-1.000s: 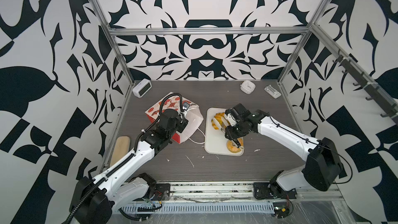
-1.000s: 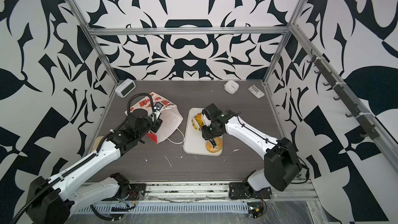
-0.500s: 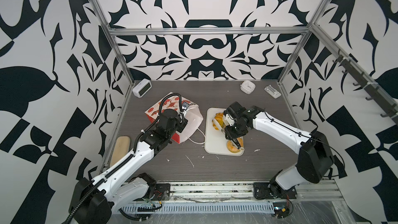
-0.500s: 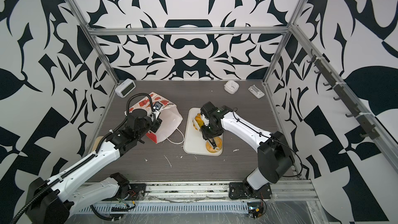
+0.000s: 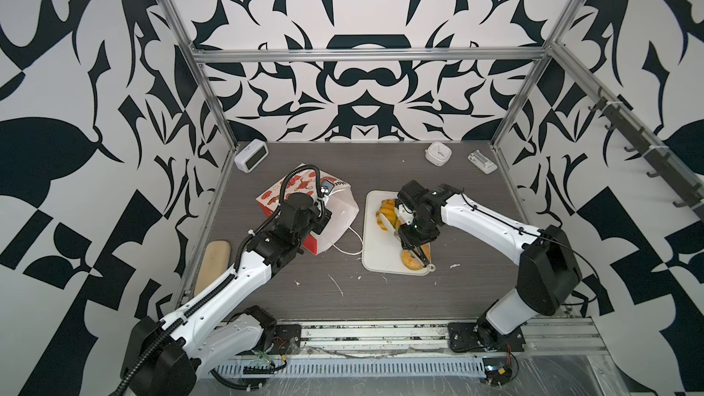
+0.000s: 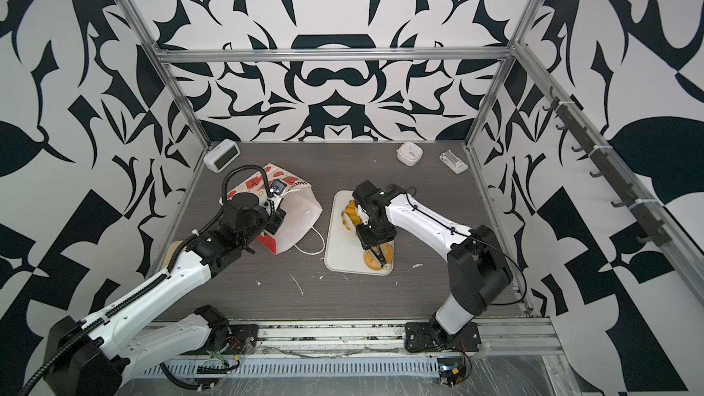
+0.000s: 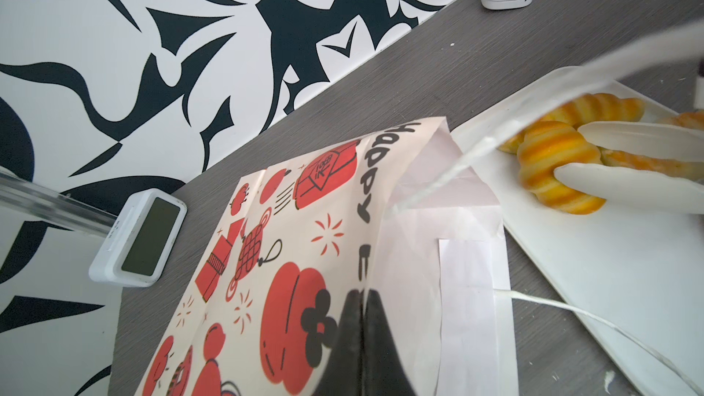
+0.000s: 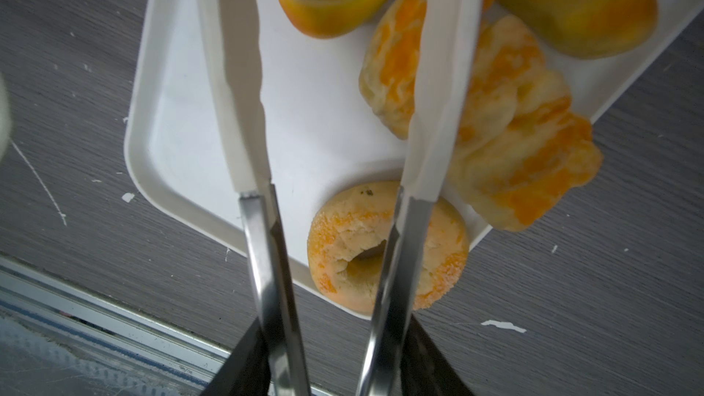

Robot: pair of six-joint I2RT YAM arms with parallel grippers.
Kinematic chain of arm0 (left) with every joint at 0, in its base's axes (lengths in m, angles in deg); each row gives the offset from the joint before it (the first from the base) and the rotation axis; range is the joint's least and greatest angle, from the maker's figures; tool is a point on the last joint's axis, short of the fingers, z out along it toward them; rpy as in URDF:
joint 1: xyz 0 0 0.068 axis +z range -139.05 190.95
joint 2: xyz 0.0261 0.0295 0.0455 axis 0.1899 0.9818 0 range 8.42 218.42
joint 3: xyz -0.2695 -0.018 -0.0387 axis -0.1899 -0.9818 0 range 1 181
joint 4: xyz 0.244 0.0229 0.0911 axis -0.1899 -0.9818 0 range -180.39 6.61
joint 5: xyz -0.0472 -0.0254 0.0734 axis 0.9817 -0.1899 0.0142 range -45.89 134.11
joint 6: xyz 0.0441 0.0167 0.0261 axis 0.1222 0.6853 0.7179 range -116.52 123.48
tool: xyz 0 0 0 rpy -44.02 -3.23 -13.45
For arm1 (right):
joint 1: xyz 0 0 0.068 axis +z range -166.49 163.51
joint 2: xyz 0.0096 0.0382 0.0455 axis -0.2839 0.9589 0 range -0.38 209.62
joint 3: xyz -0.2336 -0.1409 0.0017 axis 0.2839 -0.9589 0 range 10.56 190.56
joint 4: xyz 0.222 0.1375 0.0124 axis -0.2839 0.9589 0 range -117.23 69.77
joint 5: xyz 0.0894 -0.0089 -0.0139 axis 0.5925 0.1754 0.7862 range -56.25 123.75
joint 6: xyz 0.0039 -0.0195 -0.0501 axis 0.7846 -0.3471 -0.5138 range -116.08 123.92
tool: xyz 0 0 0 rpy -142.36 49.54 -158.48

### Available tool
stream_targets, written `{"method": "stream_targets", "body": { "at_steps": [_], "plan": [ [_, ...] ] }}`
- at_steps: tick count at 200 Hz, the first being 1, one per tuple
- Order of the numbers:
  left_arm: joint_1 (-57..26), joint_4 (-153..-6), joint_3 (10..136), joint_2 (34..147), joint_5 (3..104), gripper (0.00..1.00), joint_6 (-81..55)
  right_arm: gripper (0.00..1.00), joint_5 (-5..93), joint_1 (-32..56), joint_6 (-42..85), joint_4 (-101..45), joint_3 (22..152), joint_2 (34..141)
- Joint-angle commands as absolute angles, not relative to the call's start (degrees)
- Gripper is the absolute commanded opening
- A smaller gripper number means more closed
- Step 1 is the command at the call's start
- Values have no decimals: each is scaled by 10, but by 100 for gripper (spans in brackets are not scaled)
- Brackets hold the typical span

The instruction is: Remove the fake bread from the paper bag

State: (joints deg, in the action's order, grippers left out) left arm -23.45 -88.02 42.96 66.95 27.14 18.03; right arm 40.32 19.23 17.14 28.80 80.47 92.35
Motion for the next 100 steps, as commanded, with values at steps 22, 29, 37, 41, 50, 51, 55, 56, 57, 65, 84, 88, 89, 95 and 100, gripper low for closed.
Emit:
{"method": "stream_targets", "body": {
  "at_steps": [22, 29, 37, 41, 50, 51, 55, 56, 57, 65, 84, 88, 89, 95, 100],
  "plan": [
    [-232, -876, 423, 650, 262, 5, 177, 43, 391, 193, 162, 305, 831, 938],
    [-232, -876, 423, 650, 262, 5, 177, 41, 389, 193, 162, 306, 833, 939],
    [-232, -876, 423, 650, 261, 5, 177, 38, 386, 193, 162, 308, 834, 940],
    [-232, -876, 424, 649, 261, 5, 178, 36, 385, 193, 162, 308, 834, 940],
    [-232, -876, 423, 649, 261, 5, 178, 34, 383, 193, 162, 309, 835, 940],
    [-232, -876, 423, 649, 261, 6, 178, 34, 383, 193, 162, 309, 835, 940],
    [-232, -876, 422, 649, 262, 6, 178, 33, 383, 193, 162, 309, 835, 938],
    [-232, -876, 423, 649, 262, 6, 178, 33, 383, 193, 162, 309, 835, 938],
    [-232, -876, 423, 649, 262, 5, 178, 33, 382, 193, 162, 309, 835, 938],
    [-232, -876, 422, 649, 261, 5, 178, 32, 382, 193, 162, 309, 834, 935],
    [-232, -877, 423, 650, 263, 6, 178, 31, 381, 193, 165, 308, 835, 926],
    [-232, -876, 423, 650, 263, 5, 178, 31, 380, 193, 165, 308, 835, 925],
    [-232, -876, 423, 650, 263, 5, 178, 31, 380, 193, 166, 308, 835, 924],
    [-232, -876, 423, 650, 263, 6, 177, 31, 380, 193, 166, 309, 836, 922],
    [-232, -876, 423, 651, 264, 6, 177, 32, 379, 193, 166, 311, 837, 920]
  ]
}}
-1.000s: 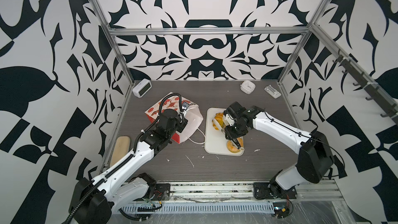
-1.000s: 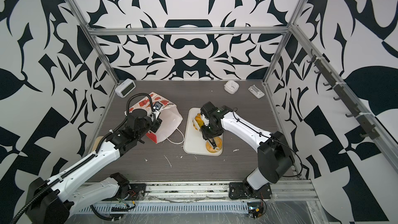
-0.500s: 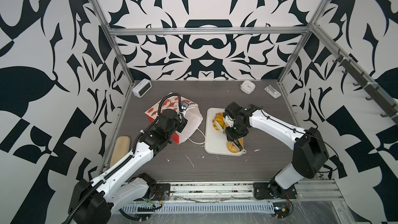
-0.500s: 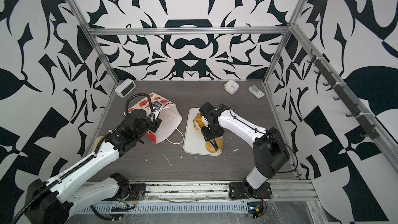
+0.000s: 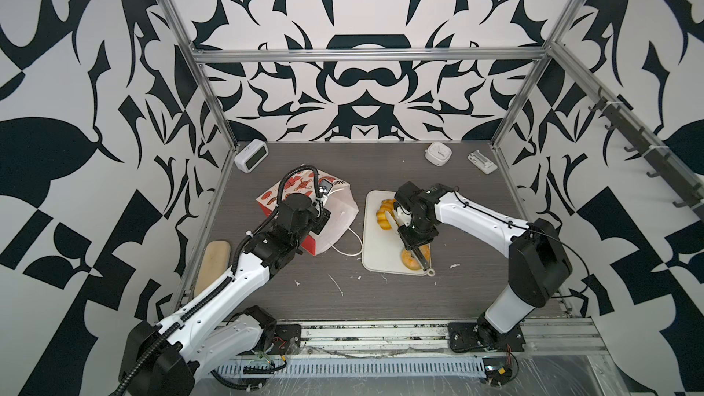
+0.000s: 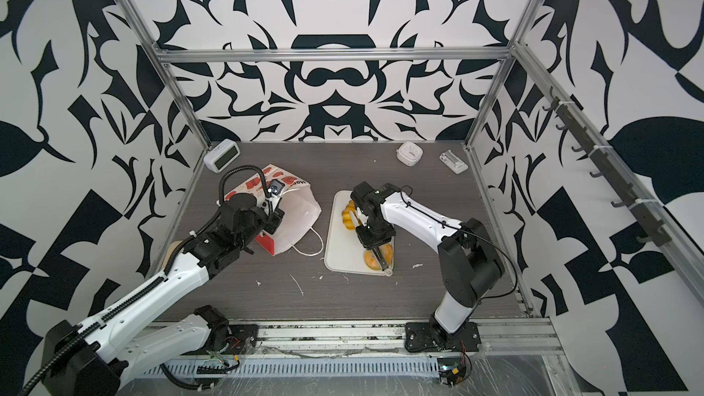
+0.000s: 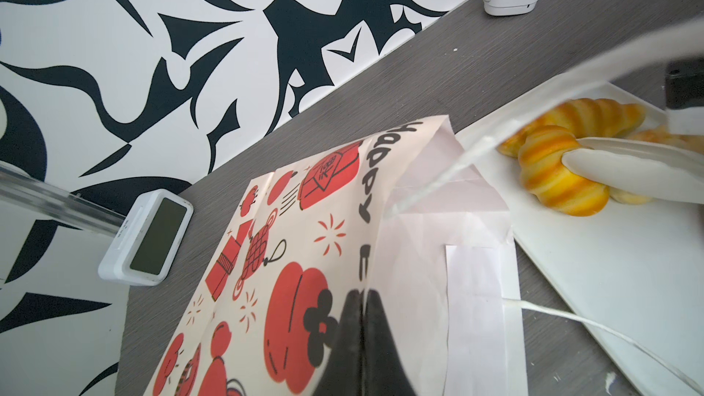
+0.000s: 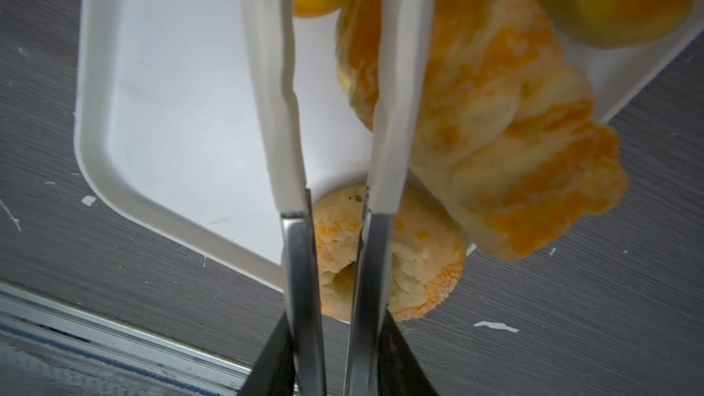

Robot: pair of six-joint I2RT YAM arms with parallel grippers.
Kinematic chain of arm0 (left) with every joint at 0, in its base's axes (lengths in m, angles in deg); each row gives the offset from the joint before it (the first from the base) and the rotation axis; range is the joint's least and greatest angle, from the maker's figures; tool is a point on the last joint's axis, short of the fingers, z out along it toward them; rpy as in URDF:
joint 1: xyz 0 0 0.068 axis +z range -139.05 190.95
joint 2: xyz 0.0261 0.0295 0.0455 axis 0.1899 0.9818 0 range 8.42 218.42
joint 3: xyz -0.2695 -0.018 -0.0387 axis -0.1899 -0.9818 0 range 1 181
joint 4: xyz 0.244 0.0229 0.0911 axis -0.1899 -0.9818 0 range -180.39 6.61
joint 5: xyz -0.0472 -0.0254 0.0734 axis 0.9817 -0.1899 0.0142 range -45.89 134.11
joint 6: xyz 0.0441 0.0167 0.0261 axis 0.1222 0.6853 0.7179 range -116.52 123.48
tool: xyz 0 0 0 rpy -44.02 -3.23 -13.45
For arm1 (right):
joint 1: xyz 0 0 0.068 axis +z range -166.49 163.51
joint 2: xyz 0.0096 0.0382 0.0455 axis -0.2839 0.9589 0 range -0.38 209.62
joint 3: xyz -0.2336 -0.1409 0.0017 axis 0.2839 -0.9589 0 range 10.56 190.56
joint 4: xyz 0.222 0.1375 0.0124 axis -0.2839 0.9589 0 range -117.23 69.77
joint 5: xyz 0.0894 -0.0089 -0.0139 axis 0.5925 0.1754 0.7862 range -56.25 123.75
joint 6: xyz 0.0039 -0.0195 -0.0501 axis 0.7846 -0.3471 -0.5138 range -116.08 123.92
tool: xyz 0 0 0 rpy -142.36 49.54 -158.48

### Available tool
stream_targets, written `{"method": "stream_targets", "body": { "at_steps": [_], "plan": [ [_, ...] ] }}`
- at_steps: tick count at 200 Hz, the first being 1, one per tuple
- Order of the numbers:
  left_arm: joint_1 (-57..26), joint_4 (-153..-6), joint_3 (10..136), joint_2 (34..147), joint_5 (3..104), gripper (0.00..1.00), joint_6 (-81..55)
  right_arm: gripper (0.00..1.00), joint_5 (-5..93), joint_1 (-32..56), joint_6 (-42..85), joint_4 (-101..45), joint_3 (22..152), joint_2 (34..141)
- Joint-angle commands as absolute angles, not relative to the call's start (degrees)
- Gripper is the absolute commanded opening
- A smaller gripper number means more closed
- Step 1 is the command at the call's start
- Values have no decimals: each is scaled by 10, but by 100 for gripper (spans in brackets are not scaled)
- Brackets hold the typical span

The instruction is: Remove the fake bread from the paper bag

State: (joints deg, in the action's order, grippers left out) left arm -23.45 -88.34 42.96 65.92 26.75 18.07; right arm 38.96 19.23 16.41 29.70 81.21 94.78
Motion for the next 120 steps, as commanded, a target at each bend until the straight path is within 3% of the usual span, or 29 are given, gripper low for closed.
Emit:
{"method": "stream_targets", "body": {
  "at_steps": [1, 75, 120],
  "plan": [
    [-232, -876, 423, 651, 264, 5, 177, 32, 379, 193, 166, 311, 837, 919],
    [-232, -876, 424, 652, 262, 6, 175, 31, 382, 193, 169, 315, 855, 887],
    [-232, -879, 423, 650, 260, 6, 176, 31, 434, 193, 177, 250, 842, 856]
  ]
}}
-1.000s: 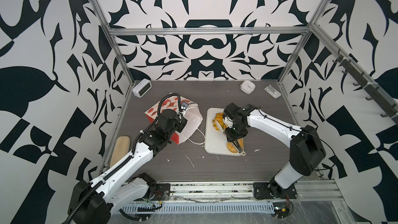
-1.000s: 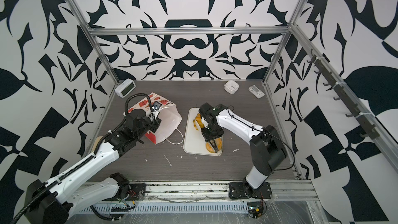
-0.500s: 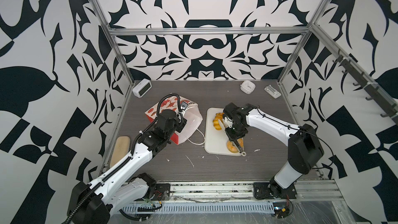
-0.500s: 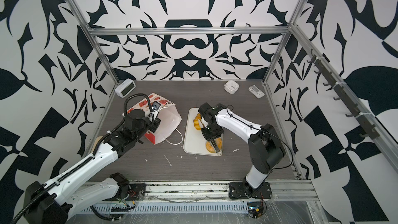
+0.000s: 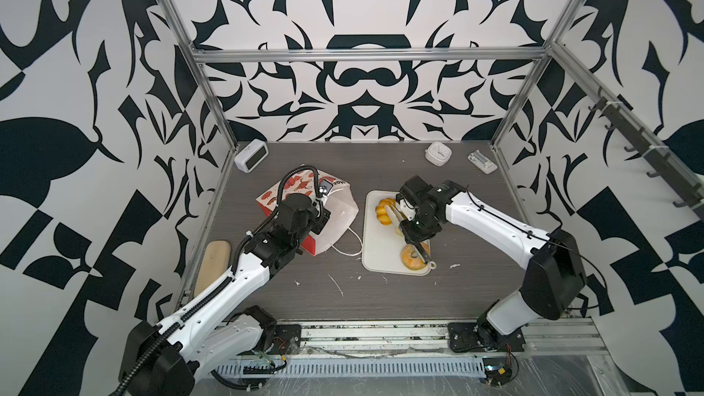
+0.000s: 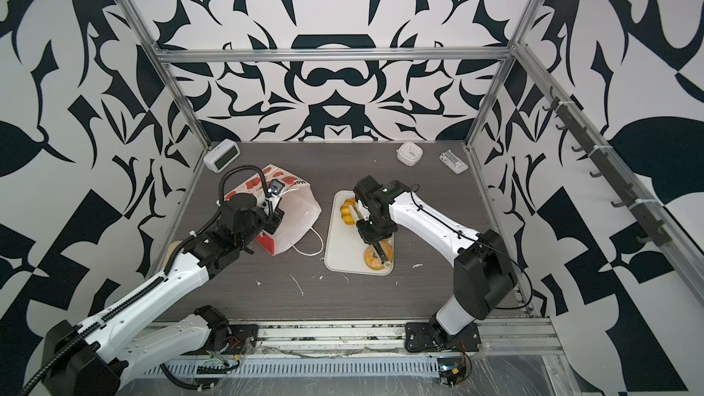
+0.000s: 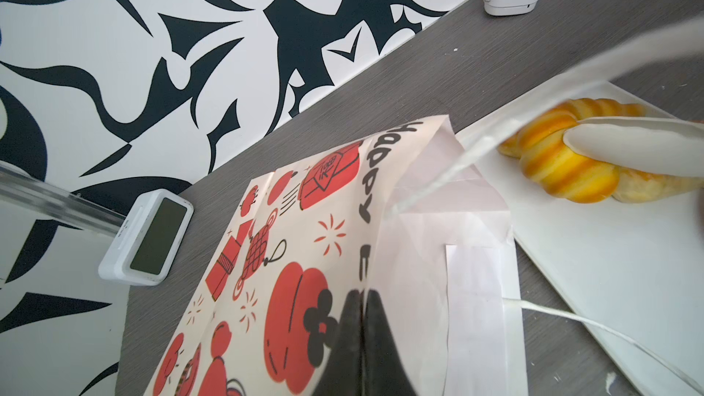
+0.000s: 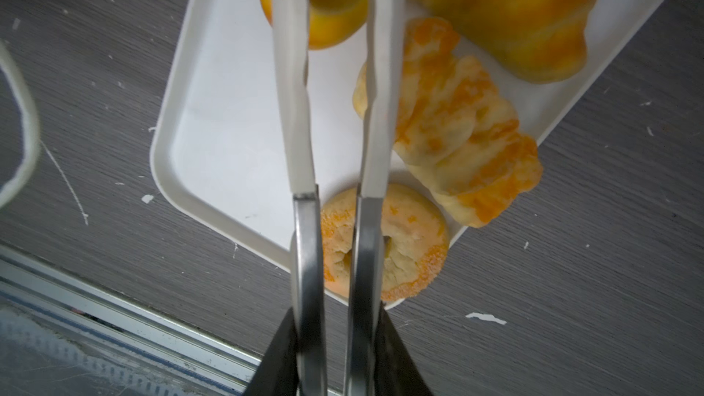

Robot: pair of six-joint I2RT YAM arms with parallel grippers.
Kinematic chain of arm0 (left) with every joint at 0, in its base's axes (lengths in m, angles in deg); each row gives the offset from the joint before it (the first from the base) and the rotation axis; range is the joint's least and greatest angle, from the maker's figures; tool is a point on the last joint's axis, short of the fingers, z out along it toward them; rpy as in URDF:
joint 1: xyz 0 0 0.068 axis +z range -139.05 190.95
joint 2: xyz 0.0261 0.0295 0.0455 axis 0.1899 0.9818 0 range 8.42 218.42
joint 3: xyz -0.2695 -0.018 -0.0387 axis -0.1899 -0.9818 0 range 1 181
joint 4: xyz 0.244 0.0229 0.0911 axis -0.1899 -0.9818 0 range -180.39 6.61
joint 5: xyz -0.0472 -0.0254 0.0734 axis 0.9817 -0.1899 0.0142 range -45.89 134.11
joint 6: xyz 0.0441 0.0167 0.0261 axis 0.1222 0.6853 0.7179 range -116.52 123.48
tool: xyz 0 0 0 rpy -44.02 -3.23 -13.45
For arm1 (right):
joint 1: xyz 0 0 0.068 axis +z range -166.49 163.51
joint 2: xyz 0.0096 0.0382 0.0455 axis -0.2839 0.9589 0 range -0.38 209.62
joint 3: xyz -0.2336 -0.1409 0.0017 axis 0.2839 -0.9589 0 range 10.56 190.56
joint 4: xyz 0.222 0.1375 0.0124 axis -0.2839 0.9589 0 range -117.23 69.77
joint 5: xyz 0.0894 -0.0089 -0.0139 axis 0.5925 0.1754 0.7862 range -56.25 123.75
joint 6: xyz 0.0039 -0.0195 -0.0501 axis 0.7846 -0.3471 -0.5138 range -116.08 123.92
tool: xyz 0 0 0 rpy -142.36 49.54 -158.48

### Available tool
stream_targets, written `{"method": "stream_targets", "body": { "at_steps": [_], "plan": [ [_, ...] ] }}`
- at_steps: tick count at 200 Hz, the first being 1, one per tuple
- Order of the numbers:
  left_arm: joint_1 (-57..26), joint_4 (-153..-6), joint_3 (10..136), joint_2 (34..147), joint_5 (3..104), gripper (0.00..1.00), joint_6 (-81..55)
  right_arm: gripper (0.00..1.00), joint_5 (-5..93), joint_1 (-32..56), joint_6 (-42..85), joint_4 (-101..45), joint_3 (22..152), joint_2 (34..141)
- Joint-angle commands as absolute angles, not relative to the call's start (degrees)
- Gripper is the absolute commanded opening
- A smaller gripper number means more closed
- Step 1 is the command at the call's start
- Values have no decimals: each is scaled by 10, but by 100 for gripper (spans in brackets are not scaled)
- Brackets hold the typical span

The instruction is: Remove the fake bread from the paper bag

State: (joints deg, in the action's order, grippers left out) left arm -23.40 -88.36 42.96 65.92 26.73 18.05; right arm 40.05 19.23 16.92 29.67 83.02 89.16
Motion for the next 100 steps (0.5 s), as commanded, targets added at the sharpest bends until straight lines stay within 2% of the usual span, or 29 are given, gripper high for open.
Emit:
{"method": "stream_targets", "body": {
  "at_steps": [1, 45, 100],
  "plan": [
    [-232, -878, 424, 650, 261, 6, 176, 31, 435, 193, 177, 248, 841, 856],
    [-232, -878, 423, 648, 260, 6, 176, 31, 492, 193, 171, 168, 810, 859],
    [-232, -880, 422, 643, 260, 6, 175, 31, 499, 184, 154, 136, 786, 920]
  ]
}}
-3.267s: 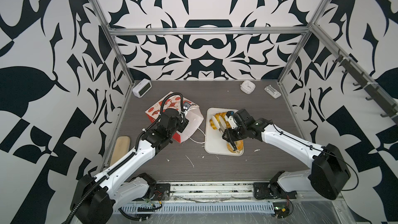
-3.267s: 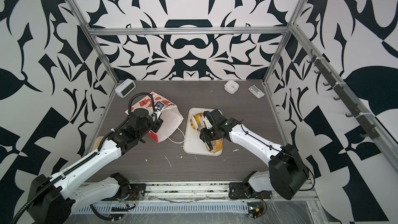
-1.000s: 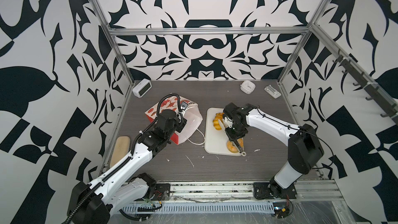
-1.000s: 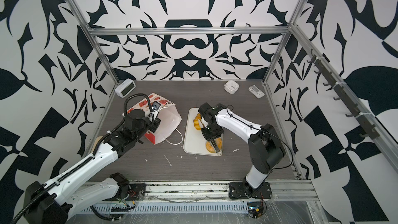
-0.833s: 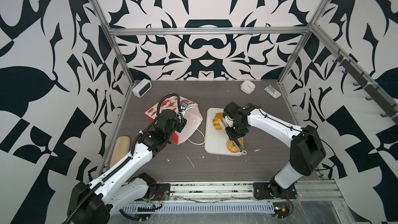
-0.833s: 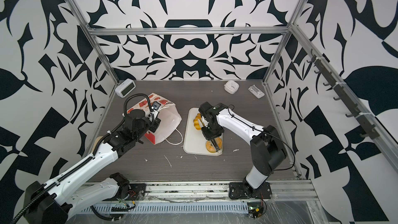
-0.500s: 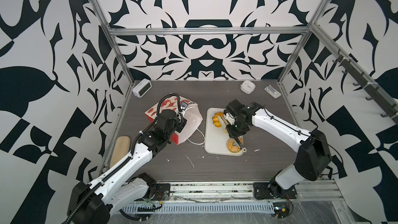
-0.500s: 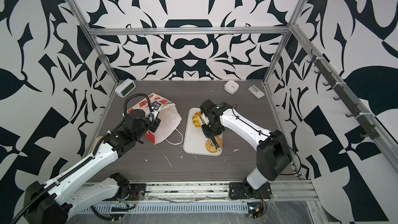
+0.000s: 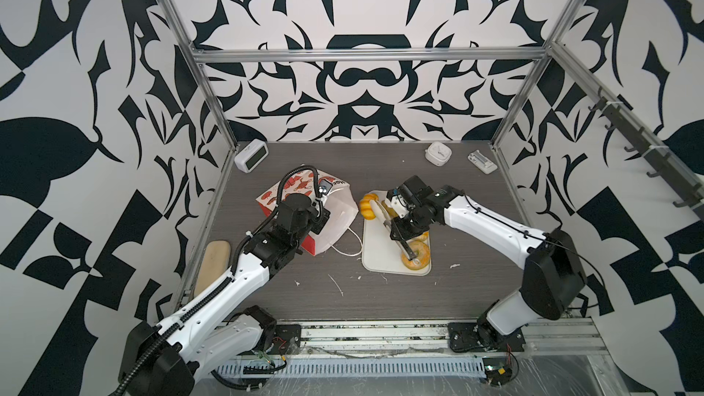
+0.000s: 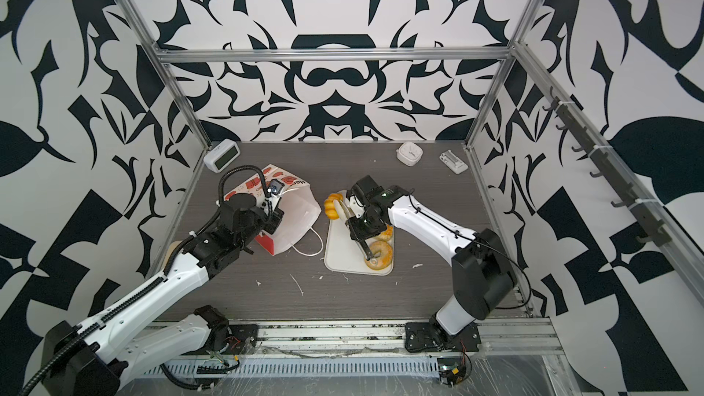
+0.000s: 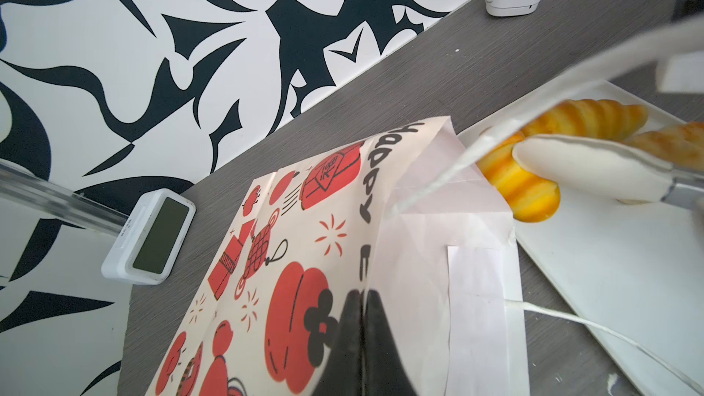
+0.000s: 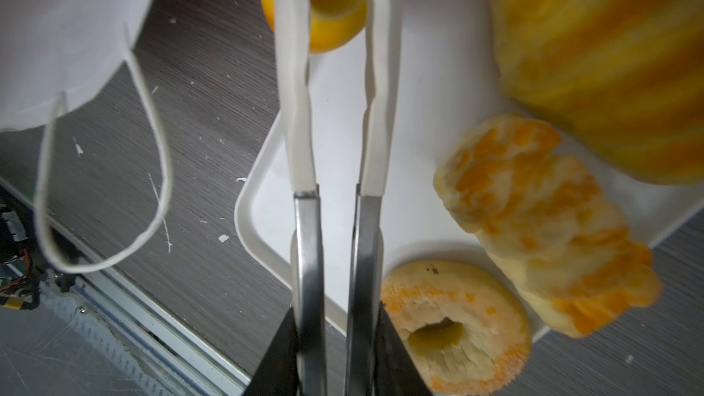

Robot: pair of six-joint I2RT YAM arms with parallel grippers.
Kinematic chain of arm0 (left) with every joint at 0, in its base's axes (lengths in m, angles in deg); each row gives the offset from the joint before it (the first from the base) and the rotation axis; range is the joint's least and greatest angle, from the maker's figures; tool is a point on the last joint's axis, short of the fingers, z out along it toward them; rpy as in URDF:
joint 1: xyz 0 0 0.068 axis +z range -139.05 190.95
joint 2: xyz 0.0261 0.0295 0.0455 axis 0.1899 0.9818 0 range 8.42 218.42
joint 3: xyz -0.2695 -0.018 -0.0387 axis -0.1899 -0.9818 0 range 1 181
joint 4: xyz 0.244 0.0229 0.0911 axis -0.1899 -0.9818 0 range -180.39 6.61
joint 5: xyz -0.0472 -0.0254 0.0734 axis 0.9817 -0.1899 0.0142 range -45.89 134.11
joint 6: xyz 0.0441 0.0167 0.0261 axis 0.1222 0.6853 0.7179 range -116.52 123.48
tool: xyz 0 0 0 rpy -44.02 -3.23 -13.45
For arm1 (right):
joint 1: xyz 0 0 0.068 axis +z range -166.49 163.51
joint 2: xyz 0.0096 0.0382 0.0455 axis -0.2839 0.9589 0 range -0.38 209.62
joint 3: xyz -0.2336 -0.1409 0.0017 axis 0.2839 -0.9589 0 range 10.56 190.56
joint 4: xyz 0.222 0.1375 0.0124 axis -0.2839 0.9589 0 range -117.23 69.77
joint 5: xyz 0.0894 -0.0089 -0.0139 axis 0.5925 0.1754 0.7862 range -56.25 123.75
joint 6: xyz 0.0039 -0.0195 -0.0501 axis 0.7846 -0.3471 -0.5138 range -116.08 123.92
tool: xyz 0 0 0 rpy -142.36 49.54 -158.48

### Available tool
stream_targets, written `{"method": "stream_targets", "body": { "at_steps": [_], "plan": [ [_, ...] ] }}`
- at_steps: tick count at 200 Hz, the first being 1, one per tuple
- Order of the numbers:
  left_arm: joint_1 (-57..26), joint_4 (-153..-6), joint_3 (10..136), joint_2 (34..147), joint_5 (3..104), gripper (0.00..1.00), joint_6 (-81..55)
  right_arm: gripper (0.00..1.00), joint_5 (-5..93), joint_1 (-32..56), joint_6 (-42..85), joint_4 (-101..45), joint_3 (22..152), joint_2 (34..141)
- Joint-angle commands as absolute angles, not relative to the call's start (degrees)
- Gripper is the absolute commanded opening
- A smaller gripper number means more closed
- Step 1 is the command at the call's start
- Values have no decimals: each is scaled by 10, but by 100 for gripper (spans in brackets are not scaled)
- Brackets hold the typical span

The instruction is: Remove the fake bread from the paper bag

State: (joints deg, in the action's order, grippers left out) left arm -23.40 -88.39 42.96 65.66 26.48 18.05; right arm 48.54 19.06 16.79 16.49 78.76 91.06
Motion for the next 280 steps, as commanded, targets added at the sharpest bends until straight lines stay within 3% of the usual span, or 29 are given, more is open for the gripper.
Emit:
{"method": "stream_targets", "body": {
  "at_steps": [1, 146, 211, 280],
  "plan": [
    [-232, -880, 422, 643, 260, 6, 175, 31, 499, 184, 154, 136, 786, 920],
    [-232, -881, 422, 643, 262, 6, 173, 31, 440, 177, 162, 171, 754, 905],
    [-232, -880, 422, 646, 263, 6, 173, 50, 446, 173, 159, 167, 748, 882],
    [-231, -877, 422, 650, 263, 7, 173, 52, 423, 173, 184, 144, 752, 811]
  ]
}}
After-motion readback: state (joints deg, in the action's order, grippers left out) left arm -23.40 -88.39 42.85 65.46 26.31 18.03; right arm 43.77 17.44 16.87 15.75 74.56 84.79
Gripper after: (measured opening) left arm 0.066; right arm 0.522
